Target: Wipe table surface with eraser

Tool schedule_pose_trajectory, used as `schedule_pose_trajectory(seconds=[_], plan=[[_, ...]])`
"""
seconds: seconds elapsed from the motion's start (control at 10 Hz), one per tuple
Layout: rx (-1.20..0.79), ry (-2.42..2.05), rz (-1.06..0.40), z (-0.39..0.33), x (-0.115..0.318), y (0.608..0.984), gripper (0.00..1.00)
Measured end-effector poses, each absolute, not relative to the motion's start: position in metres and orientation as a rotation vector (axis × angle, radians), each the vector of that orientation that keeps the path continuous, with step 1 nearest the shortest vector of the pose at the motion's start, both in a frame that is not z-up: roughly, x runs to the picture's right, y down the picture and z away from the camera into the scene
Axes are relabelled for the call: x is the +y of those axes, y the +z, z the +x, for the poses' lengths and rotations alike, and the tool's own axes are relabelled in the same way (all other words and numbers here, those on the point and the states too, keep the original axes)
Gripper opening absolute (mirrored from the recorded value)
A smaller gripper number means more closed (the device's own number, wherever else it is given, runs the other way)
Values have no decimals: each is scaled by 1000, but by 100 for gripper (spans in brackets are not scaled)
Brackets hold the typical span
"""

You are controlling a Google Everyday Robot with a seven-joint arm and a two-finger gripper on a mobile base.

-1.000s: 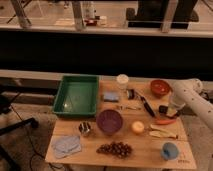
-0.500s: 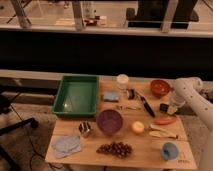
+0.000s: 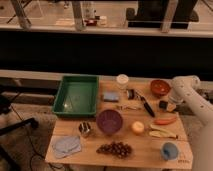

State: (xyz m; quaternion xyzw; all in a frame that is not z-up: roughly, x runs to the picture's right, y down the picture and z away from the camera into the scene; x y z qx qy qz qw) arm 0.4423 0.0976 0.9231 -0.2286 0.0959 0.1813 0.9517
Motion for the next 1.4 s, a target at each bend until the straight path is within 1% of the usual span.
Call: schedule_pose_trajectory(seconds=[0.3, 0.7, 1.0, 1.4], plan=[[138, 361, -461, 413, 98, 922, 3], [104, 348, -473, 400, 104, 915, 3], [111, 353, -497, 403, 116, 903, 3], [157, 371, -522, 415, 121, 896, 3]])
